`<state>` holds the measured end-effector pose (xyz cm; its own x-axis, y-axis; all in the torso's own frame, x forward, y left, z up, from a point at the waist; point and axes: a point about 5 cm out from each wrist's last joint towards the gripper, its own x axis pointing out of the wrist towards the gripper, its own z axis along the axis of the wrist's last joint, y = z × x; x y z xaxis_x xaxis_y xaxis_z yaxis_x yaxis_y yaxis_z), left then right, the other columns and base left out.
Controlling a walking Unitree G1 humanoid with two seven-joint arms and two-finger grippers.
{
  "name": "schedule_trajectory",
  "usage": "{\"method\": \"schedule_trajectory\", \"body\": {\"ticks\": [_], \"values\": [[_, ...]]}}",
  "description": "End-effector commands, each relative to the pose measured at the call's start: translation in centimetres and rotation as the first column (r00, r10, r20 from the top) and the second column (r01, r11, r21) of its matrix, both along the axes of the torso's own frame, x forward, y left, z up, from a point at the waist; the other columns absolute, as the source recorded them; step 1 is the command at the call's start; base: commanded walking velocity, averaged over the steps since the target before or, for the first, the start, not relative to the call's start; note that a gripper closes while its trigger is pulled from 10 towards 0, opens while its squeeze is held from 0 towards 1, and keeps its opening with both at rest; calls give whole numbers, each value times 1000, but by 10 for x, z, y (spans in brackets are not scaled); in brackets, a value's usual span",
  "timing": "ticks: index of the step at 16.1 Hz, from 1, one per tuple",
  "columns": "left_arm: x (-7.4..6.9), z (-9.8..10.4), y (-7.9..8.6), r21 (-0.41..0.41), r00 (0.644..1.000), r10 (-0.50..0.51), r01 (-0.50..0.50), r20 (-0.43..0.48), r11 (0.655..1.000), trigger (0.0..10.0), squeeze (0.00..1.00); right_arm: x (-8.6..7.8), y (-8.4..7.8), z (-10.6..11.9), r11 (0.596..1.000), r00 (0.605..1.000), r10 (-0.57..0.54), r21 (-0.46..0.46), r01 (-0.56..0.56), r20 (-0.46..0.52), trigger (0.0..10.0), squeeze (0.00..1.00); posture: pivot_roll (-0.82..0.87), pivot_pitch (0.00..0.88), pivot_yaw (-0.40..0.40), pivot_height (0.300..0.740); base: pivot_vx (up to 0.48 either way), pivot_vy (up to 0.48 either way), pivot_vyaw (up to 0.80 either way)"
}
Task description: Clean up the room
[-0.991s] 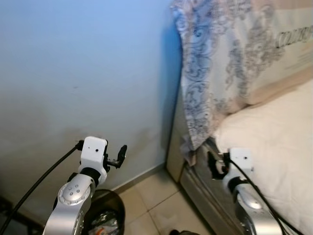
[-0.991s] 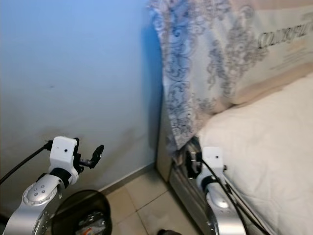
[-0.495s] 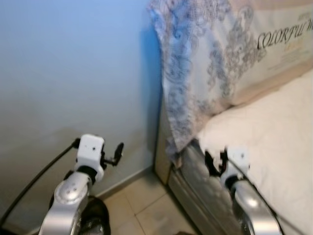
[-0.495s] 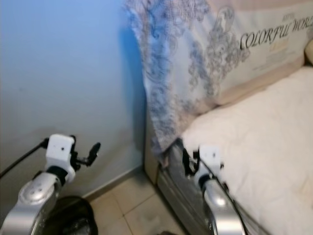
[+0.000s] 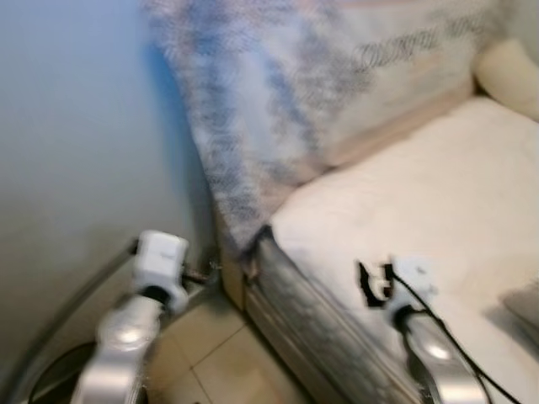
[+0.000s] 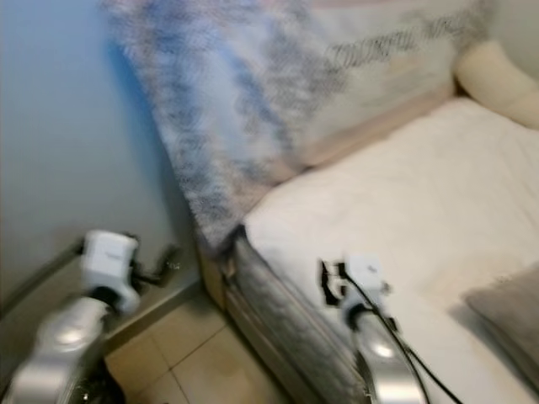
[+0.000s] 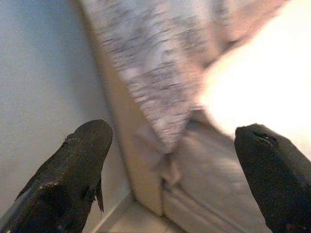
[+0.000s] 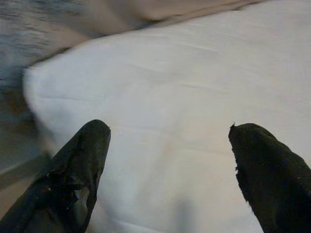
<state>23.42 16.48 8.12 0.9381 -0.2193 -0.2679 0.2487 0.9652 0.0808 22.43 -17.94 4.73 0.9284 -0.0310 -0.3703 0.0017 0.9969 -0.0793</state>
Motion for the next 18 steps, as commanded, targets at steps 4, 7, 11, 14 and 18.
{"method": "schedule_trajectory", "body": {"ticks": [4,7,11,14,18], "values": [[1,3,11,10,1000,27,-26,-6,1000,10000,0,2,7,3,1000,1000,14,12,-14,14,10000,0,52,0,0,740,0,120,-600],[3,3,13,14,1000,30,-30,-5,999,10000,0,1,9,4,999,999,36,8,-36,23,10000,0,50,0,3,740,0,480,-533],[4,3,15,40,999,43,-43,-4,998,10000,0,1,11,6,999,999,47,7,-47,25,10000,0,48,0,5,740,0,340,0],[4,3,14,33,999,37,-37,-1,999,10000,0,3,11,10,999,998,47,15,-48,42,10000,0,44,0,2,740,0,0,0],[5,2,9,41,1000,14,-14,6,999,10000,0,3,9,8,999,999,32,24,-33,22,10000,0,43,0,-4,740,0,0,-516]]}}
